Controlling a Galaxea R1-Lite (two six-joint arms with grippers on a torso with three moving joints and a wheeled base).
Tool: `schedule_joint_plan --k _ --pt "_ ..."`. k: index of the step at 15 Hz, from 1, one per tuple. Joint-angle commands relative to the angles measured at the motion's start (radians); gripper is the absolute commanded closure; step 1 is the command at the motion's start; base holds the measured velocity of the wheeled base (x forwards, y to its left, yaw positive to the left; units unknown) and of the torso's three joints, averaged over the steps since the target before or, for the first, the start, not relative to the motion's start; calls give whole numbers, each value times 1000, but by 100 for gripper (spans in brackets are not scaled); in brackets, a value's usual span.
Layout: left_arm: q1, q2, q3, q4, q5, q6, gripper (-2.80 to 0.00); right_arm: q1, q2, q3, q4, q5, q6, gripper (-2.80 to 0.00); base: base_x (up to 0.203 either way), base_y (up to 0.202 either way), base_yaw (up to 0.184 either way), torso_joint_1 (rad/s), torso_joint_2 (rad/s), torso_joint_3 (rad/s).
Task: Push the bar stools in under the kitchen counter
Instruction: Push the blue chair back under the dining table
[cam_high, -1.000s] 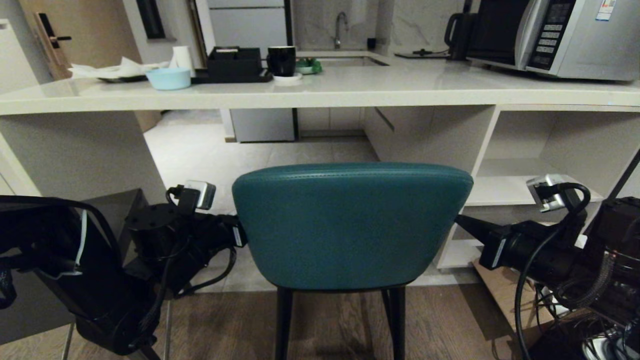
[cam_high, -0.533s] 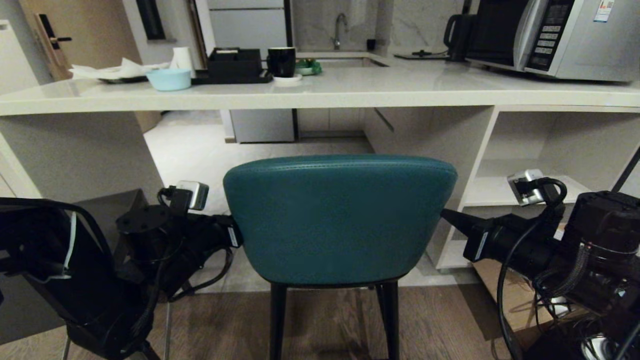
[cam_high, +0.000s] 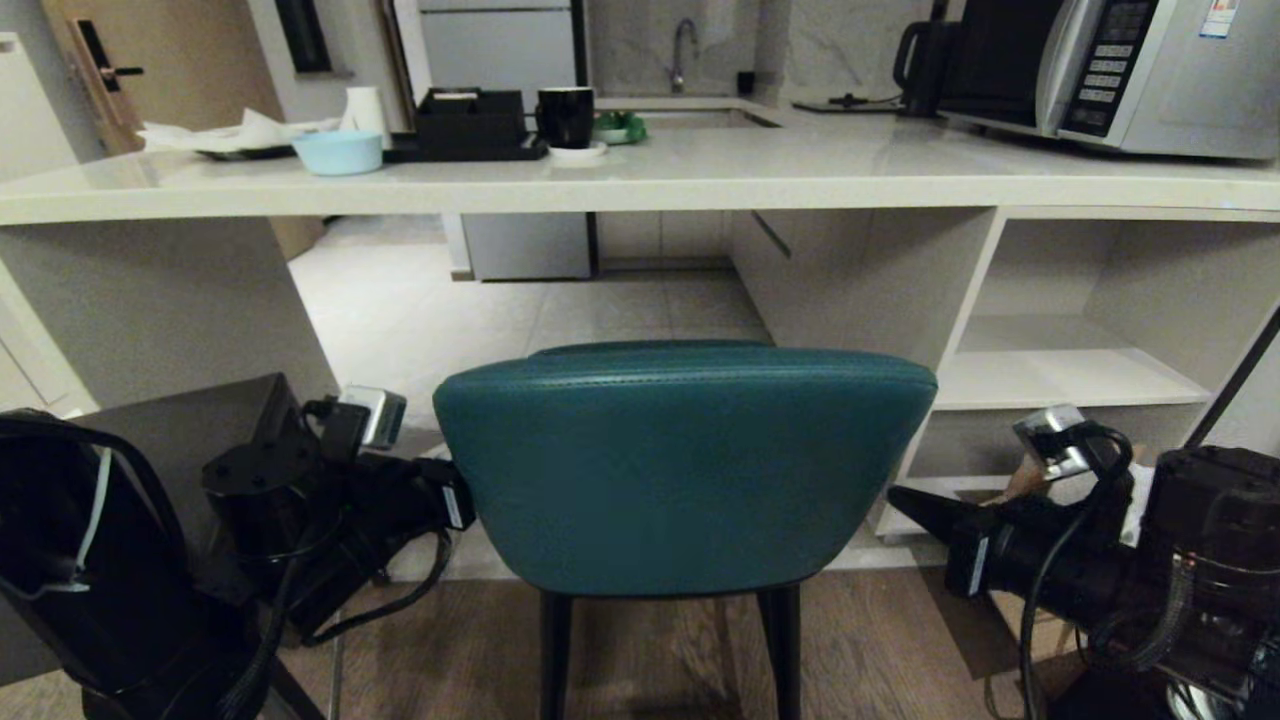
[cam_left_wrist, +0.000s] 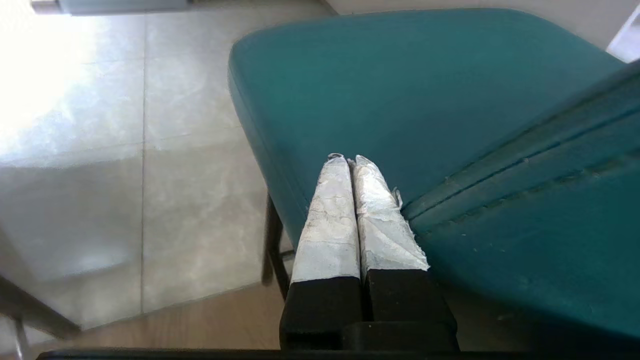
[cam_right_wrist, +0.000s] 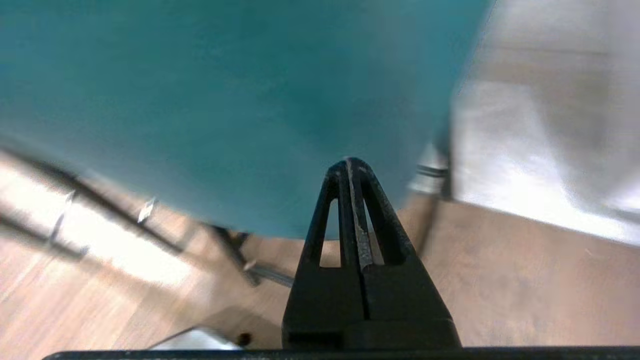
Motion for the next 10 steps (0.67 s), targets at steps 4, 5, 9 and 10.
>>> schedule_joint_plan --k 4,5,9,10 --pt "103 26 11 -9 4 15 0 -75 79 -59 -20 0 2 0 0 0 0 0 0 0" --pt "103 29 1 -9 5 17 0 -75 101 -86 -20 0 1 0 0 0 0 0 0 0" --pt "64 72 -90 -9 19 56 0 -20 165 -185 -19 -5 -9 0 0 0 0 0 0 0" --pt "37 74 -112 5 37 63 0 9 167 -201 -17 -7 -11 0 0 0 0 0 0 0"
